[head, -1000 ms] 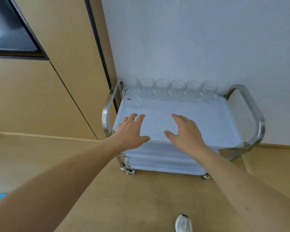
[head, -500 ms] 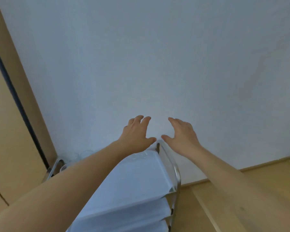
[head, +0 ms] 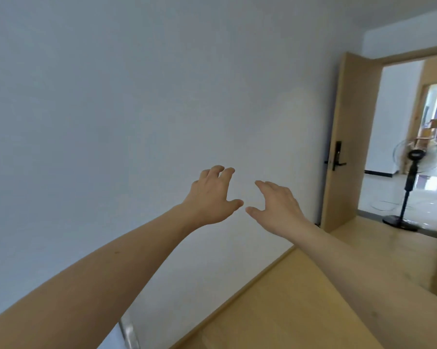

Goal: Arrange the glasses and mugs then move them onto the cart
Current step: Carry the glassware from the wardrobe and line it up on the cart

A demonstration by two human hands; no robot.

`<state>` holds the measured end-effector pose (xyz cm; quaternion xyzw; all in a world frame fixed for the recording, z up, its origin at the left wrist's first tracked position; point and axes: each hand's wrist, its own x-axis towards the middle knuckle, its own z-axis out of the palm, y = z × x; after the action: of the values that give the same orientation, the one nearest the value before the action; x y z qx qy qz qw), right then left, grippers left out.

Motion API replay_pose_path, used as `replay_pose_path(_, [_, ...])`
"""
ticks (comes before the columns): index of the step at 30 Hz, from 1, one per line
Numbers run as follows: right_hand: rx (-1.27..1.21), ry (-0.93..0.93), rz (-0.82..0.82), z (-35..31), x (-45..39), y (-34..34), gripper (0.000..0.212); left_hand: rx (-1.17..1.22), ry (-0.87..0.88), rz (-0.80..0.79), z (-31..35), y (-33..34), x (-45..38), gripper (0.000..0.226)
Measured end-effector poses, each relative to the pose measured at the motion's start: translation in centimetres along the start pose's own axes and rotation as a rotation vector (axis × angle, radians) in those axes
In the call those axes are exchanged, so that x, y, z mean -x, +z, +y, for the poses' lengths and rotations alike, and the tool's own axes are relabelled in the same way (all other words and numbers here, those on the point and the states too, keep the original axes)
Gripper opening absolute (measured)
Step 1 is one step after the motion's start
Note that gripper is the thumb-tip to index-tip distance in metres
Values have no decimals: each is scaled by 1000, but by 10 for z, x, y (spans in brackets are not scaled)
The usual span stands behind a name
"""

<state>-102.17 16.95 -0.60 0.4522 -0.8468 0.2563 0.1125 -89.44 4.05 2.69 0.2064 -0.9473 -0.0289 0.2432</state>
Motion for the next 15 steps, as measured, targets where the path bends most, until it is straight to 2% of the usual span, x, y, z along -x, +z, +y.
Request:
replay_pose_path(7, [57,210,55,128,-19,-31,77,78,212,-96,89,83,-101,84])
replay_pose_path(15, [115,454,130,229,-52,-27,74,210,440,-191,145,174,-209,83])
